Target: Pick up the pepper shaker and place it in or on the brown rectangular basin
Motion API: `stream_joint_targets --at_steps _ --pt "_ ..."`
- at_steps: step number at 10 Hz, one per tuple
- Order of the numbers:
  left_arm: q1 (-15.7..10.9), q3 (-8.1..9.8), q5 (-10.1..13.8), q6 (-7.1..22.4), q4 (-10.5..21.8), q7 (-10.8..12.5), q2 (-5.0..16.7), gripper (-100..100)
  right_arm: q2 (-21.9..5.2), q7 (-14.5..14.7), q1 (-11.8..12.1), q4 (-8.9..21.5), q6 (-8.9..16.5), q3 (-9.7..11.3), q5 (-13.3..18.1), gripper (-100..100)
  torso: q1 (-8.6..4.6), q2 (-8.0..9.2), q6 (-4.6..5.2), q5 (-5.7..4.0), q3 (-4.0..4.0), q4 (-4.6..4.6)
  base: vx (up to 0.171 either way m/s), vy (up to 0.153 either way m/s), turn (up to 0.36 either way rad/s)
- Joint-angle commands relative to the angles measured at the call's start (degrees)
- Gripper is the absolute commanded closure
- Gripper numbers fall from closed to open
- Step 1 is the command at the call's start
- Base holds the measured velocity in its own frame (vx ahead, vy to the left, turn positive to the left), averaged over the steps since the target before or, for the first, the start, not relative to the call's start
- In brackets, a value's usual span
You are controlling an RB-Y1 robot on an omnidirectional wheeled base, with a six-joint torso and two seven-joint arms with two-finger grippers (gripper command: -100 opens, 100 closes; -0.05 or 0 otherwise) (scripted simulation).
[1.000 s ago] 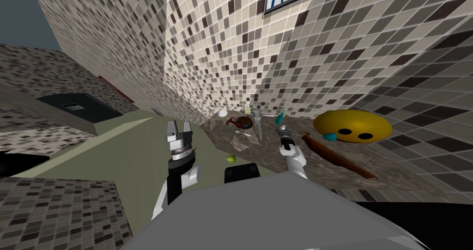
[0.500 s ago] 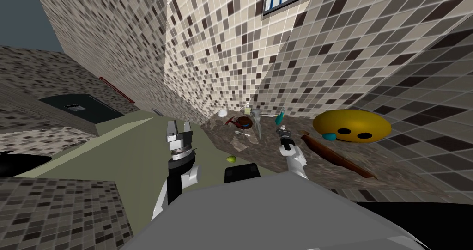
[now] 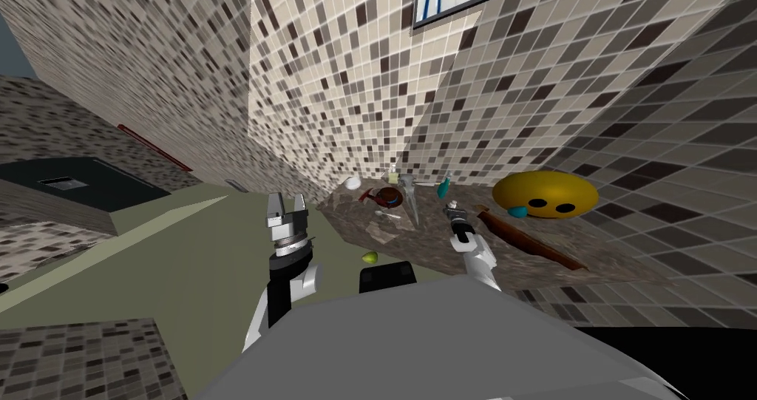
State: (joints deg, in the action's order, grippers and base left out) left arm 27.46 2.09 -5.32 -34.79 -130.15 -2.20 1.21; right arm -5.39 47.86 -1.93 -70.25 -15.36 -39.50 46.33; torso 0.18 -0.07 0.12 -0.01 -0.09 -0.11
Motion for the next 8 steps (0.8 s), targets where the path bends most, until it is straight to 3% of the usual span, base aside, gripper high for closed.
stream_joint_targets --at_steps 1,2,4,8 --pt "0.0 0.0 0.0 0.0 0.0 0.0 0.0 0 0.0 0.0 0.0 0.0 0.0 0.0 0.0 0 0.0 0.0 0.0 0.0 0.0 0.0 0.002 0.01 0.004" --pt "0.0 0.0 0.0 0.0 0.0 0.0 0.0 0 -1.06 -0.46 -1.48 0.09 0.06 1.74 0.61 100 -0.14 0.04 0.01 -0.03 0.02 0.01 -0.072 0.026 -0.142" --pt "-0.01 0.0 0.0 0.0 0.0 0.0 0.0 0 -2.26 -0.98 -2.93 0.03 0.88 3.35 1.18 100 -0.11 0.56 0.06 0.02 0.31 0.11 -0.152 0.032 -0.117" --pt "-0.02 0.0 0.0 0.01 0.01 0.0 0.0 0 -7.03 -2.95 -6.86 -0.52 6.06 7.11 2.32 100 -0.13 0.8 0.08 0.09 0.47 0.18 -0.178 0.006 -0.045"
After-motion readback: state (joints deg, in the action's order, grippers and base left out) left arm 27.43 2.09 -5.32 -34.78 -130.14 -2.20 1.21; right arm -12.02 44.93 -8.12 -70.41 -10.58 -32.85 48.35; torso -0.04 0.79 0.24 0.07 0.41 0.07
